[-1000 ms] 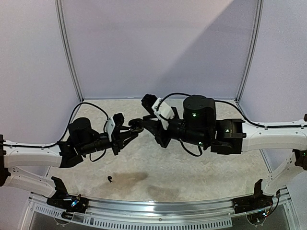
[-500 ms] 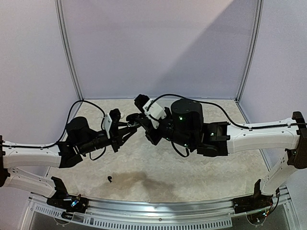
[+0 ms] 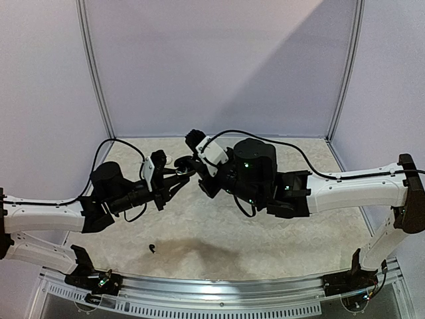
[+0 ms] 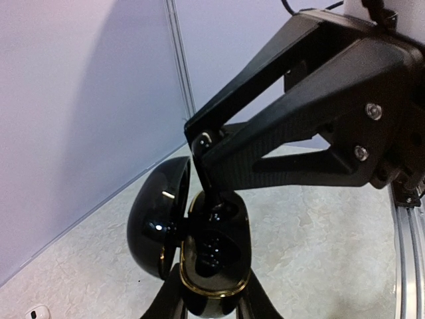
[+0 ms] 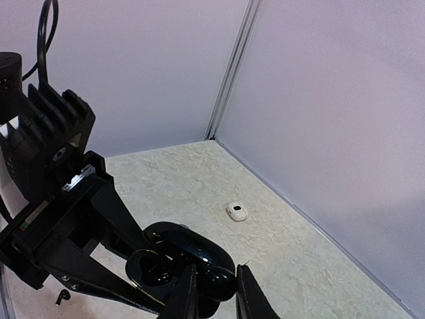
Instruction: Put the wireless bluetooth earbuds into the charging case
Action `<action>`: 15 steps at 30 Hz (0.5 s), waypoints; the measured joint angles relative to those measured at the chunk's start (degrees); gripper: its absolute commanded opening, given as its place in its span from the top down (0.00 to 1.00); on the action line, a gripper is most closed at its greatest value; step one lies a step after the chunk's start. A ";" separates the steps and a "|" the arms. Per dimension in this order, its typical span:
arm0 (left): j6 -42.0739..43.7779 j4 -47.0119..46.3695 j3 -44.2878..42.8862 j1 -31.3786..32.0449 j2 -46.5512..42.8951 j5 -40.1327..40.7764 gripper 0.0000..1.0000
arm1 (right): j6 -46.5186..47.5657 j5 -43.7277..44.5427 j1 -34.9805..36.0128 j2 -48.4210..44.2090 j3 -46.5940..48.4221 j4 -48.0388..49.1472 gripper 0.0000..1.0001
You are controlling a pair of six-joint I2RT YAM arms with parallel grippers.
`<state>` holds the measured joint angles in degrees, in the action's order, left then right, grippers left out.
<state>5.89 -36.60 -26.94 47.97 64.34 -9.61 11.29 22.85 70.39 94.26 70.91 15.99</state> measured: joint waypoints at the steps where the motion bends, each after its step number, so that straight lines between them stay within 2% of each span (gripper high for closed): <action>1: 0.00 0.00 0.00 0.00 0.00 0.00 1.00 | 0.33 0.22 -0.04 0.00 0.00 0.15 1.00; 15: -0.83 -0.68 0.02 -0.42 0.02 -0.31 1.00 | 7.34 0.11 -0.33 0.00 0.00 0.57 1.00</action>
<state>5.06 -37.28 -26.92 47.55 64.36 -9.91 18.63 22.96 70.06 94.26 70.91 16.56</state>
